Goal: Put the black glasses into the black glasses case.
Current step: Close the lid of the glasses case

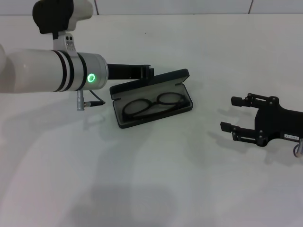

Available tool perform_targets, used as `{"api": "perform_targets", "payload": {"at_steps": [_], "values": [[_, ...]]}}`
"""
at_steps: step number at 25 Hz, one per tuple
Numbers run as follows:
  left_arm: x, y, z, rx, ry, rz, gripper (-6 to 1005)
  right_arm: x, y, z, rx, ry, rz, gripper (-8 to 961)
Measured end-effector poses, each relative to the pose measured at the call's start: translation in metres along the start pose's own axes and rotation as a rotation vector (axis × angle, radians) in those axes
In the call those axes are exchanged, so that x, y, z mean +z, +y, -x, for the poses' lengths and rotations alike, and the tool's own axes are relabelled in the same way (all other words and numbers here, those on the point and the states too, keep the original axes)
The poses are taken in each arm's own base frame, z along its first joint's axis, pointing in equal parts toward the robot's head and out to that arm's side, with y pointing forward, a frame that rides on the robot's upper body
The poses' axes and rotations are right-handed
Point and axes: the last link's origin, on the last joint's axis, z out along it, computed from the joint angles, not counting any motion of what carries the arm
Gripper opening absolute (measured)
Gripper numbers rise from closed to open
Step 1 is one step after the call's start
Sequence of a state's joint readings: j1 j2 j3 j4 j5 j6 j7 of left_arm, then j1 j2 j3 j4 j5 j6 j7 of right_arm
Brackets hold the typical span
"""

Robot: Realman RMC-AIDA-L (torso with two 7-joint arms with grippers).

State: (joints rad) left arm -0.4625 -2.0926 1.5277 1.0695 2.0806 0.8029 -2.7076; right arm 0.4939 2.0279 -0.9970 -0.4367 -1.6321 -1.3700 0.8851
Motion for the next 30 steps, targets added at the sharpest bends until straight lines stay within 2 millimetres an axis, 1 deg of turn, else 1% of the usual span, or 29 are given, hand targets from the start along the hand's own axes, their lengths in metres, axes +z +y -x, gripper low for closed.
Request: {"api": "perform_targets", "payload": {"at_steps": [6, 11, 18, 23, 28, 30], "values": [[0.000, 0.000, 0.000, 0.004, -0.001, 0.000, 25, 0.000, 0.003, 0.002, 0.000, -0.017, 0.023, 698], [0.000, 0.002, -0.002, 0.008, 0.002, 0.004, 25, 0.002, 0.001, 0.002, 0.000, -0.006, 0.013, 697], [0.004, 0.000, -0.006, -0.053, -0.009, -0.002, 24, 0.003, 0.001, 0.001, 0.001, -0.004, 0.010, 693], [0.005, 0.002, -0.005, -0.057, -0.027, 0.011, 24, 0.002, 0.001, 0.001, 0.002, -0.004, 0.009, 693], [-0.003, 0.010, -0.011, -0.027, 0.003, 0.060, 24, 0.001, 0.002, -0.001, -0.004, -0.003, 0.006, 693], [-0.014, 0.011, -0.015, -0.019, 0.025, 0.118, 23, 0.000, 0.002, -0.001, -0.004, -0.002, 0.006, 693]]}}
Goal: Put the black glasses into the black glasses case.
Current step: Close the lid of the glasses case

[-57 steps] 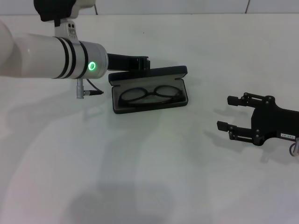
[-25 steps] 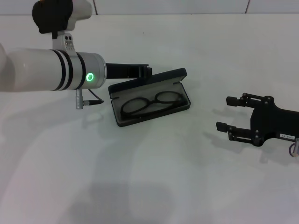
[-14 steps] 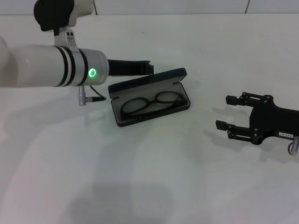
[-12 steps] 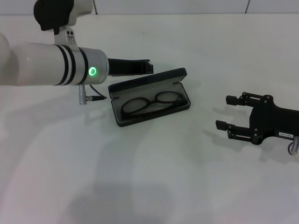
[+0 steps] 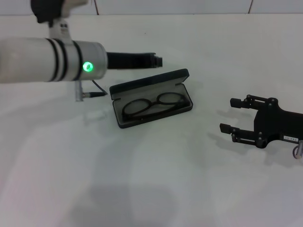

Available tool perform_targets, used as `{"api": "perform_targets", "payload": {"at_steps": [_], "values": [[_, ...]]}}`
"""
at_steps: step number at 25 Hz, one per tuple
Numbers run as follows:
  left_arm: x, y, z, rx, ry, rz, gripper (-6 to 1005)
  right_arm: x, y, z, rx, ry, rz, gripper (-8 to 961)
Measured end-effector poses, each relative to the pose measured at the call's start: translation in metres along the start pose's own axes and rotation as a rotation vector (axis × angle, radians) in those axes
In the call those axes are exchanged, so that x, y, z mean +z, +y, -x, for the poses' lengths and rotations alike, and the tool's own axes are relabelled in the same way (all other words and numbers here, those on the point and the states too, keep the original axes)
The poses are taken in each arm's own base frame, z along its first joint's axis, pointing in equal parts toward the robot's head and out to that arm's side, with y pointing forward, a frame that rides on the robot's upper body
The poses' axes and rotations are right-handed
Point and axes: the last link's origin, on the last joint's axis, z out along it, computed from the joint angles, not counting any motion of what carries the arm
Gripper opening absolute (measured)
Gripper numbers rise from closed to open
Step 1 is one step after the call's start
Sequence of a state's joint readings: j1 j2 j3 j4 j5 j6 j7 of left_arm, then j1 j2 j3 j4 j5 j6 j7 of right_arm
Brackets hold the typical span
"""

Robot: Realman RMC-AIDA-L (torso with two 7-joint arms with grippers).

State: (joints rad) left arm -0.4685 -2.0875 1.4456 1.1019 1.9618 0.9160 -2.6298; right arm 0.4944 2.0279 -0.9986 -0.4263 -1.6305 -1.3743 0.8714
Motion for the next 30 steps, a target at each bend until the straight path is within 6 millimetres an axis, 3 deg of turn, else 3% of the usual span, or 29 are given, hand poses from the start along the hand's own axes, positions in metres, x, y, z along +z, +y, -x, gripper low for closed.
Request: {"api": "perform_targets", "payload": {"at_steps": [6, 10, 14, 22, 30], "values": [[-0.042, -0.013, -0.002, 0.064, -0.002, 0.136, 23, 0.000, 0.000, 0.000, 0.001, 0.000, -0.001, 693], [-0.076, -0.021, 0.009, 0.194, -0.006, 0.204, 23, -0.002, 0.001, -0.001, 0.003, 0.001, -0.004, 693], [-0.090, -0.030, 0.025, 0.256, -0.042, 0.216, 23, -0.002, 0.000, -0.001, 0.001, 0.000, -0.008, 693], [-0.075, -0.054, 0.063, 0.263, -0.108, 0.154, 22, -0.002, -0.002, 0.000, -0.002, -0.003, -0.011, 693], [-0.054, -0.071, 0.067, 0.180, -0.063, 0.083, 22, -0.002, -0.002, 0.001, -0.005, -0.003, -0.010, 694]]}}
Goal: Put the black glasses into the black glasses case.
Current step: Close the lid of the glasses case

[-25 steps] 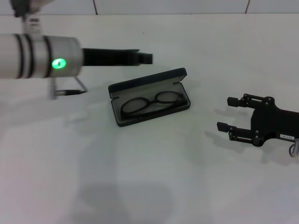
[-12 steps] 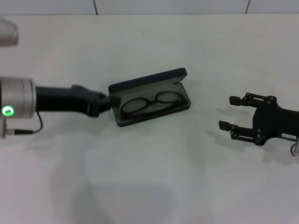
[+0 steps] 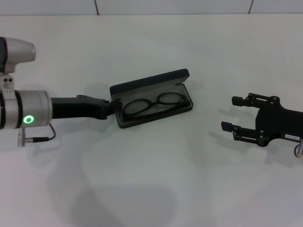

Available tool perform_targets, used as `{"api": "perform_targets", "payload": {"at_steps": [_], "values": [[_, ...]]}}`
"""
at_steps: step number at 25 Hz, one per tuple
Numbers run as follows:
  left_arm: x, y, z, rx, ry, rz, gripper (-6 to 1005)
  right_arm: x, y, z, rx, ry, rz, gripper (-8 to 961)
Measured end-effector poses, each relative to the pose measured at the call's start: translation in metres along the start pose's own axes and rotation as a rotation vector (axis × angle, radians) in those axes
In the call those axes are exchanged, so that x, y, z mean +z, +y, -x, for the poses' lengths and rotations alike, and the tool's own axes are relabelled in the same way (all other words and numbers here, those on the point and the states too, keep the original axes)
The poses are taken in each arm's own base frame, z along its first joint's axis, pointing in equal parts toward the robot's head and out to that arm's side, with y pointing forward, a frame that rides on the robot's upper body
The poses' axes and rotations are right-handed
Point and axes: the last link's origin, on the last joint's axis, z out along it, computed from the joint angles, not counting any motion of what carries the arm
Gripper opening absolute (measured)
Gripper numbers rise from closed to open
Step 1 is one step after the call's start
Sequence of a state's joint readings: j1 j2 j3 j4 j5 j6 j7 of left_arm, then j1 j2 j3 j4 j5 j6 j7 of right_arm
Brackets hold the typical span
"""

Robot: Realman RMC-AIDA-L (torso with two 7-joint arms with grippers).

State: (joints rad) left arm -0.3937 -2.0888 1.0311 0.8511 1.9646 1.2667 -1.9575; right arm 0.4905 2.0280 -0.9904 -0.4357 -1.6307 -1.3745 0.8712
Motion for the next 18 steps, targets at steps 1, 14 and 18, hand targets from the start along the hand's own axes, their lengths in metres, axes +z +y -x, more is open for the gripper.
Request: {"api": "perform_targets", "payload": {"at_steps": [1, 14, 18], "values": [[0.003, -0.001, 0.000, -0.004, 0.001, -0.005, 22, 0.000, 0.000, 0.000, 0.000, 0.000, 0.001, 694], [0.012, -0.017, -0.007, 0.002, 0.017, -0.113, 23, 0.001, 0.001, 0.000, 0.000, 0.003, 0.007, 694], [0.012, -0.020, -0.010, 0.011, 0.022, -0.135, 23, 0.001, 0.001, 0.000, 0.000, 0.001, 0.009, 694]]}}
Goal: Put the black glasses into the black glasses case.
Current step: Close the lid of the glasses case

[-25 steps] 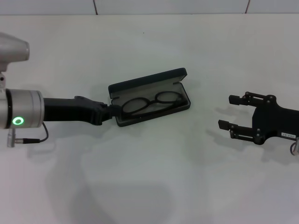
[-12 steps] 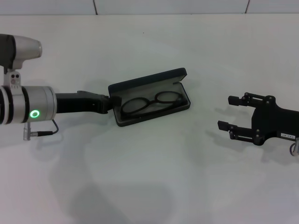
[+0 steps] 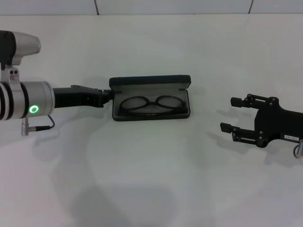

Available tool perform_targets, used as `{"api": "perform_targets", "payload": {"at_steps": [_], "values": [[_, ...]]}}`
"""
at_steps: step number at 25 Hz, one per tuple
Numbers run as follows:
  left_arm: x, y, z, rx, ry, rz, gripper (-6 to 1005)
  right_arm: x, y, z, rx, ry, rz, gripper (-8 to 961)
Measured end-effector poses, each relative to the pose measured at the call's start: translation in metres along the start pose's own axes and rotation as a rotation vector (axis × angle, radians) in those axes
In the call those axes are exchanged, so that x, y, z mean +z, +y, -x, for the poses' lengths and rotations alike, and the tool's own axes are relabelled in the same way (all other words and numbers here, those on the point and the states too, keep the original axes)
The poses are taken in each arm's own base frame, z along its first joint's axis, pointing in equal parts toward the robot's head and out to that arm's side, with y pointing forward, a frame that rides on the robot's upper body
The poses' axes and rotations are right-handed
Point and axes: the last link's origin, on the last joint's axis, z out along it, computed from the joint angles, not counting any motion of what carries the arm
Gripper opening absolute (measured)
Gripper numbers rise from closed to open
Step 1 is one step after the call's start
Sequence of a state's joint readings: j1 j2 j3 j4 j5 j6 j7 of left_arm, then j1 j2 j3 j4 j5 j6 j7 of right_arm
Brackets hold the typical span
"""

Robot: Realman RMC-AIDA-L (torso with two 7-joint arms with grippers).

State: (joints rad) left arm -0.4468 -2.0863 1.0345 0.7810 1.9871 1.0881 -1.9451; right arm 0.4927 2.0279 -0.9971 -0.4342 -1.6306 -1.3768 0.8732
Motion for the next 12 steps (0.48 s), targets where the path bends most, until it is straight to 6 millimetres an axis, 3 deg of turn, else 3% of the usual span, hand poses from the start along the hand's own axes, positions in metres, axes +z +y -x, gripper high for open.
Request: {"api": "perform_targets", "payload": {"at_steps": [12], "values": [[0.011, 0.002, -0.014, 0.030, 0.018, -0.005, 23, 0.000, 0.001, 0.000, 0.002, 0.000, 0.003, 694]]}}
